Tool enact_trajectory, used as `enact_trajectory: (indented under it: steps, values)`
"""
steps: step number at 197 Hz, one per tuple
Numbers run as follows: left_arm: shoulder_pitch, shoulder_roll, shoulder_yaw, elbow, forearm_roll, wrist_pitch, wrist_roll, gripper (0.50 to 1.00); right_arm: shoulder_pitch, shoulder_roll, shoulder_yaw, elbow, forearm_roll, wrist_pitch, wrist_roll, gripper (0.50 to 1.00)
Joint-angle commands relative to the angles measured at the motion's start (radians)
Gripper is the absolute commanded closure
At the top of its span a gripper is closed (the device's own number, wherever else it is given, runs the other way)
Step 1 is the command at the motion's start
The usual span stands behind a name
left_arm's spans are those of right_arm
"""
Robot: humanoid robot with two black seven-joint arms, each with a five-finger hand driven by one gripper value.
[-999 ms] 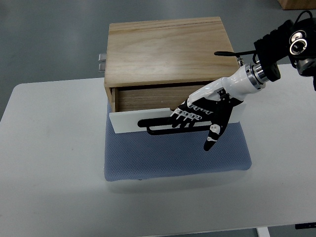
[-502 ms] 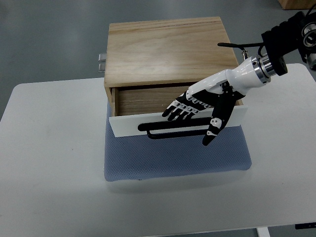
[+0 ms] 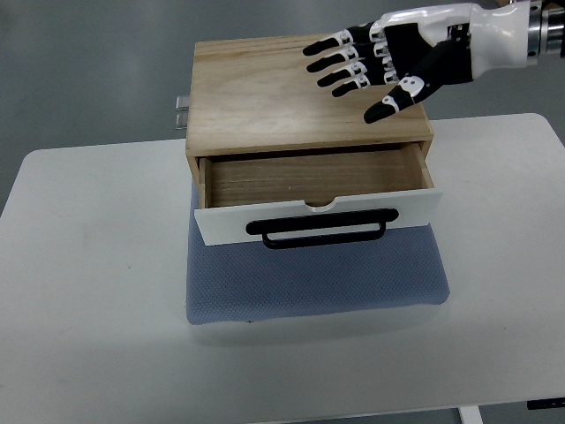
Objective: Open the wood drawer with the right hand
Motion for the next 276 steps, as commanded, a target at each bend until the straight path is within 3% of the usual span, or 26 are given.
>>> enact_trajectory:
  steps: [1, 40, 75, 85, 108, 127, 135, 136, 143, 172, 185, 230, 276]
  values:
    - [0.000, 0.000, 0.000, 0.000, 0.000, 0.000, 0.000, 0.500, -0.036, -0.011, 0.082, -0.073, 0.020, -0.022, 0.000, 0.548]
    - [0.000, 0.000, 0.000, 0.000, 0.000, 0.000, 0.000, 0.500, -0.062, -0.068, 0.235, -0.145, 0.010, -0.120, -0.003, 0.548]
    - [0.000, 0.000, 0.000, 0.000, 0.000, 0.000, 0.000, 0.500, -0.150, -0.085, 0.413, -0.155, -0.058, -0.258, -0.015, 0.548]
    - [0.000, 0.000, 0.000, 0.000, 0.000, 0.000, 0.000, 0.500, -0.150, -0.085, 0.413, -0.155, -0.058, -0.258, -0.015, 0.548]
    - [0.000, 0.000, 0.000, 0.000, 0.000, 0.000, 0.000, 0.500, -0.315, -0.099, 0.666, -0.165, -0.234, -0.279, -0.026, 0.548]
    - [0.000, 0.000, 0.000, 0.000, 0.000, 0.000, 0.000, 0.500, -0.461, -0.074, 0.890, -0.192, -0.303, -0.278, -0.110, 0.548]
    - [0.000, 0.000, 0.000, 0.000, 0.000, 0.000, 0.000, 0.500, -0.461, -0.074, 0.890, -0.192, -0.303, -0.278, -0.110, 0.548]
    - [0.000, 0.000, 0.000, 0.000, 0.000, 0.000, 0.000, 0.500, -0.536, -0.042, 1.002, -0.215, -0.326, -0.270, -0.148, 0.548]
    - [0.000, 0.000, 0.000, 0.000, 0.000, 0.000, 0.000, 0.500, -0.582, -0.014, 1.071, -0.232, -0.346, -0.269, -0.170, 0.548]
    - [0.000, 0.000, 0.000, 0.000, 0.000, 0.000, 0.000, 0.500, -0.719, 0.092, 1.297, -0.318, -0.463, -0.258, -0.212, 0.548]
    - [0.000, 0.000, 0.000, 0.000, 0.000, 0.000, 0.000, 0.500, -0.734, 0.108, 1.320, -0.330, -0.475, -0.255, -0.212, 0.548]
    - [0.000, 0.000, 0.000, 0.000, 0.000, 0.000, 0.000, 0.500, -0.863, 0.277, 1.493, -0.524, -0.514, -0.260, -0.202, 0.548]
    - [0.000, 0.000, 0.000, 0.000, 0.000, 0.000, 0.000, 0.500, -0.958, 0.355, 1.545, -0.614, -0.509, -0.306, -0.110, 0.548]
